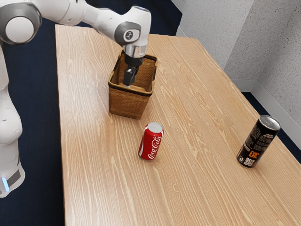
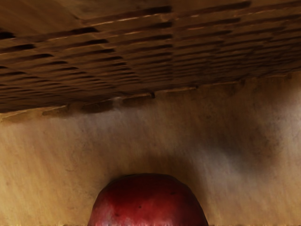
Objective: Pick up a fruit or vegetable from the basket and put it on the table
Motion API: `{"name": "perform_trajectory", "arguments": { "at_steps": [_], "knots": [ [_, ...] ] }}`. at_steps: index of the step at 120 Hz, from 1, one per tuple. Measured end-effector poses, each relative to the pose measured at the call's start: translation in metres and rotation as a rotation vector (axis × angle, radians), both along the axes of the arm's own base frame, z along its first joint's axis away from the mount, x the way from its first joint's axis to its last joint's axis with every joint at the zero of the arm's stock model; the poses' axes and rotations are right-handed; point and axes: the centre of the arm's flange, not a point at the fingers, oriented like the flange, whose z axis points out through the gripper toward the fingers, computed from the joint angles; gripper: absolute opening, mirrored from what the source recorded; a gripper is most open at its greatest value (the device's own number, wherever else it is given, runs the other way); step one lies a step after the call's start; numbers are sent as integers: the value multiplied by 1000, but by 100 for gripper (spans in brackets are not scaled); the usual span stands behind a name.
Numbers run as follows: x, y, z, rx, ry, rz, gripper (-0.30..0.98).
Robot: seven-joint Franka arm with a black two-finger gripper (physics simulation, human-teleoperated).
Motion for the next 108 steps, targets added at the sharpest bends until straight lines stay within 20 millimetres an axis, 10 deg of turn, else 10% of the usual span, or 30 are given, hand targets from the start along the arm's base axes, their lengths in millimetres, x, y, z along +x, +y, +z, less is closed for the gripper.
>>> {"name": "perform_trajectory", "arguments": {
  "at_steps": [108],
  "knots": [
    [3,-11,-36,-22,-14,-37,69]
  ]
}}
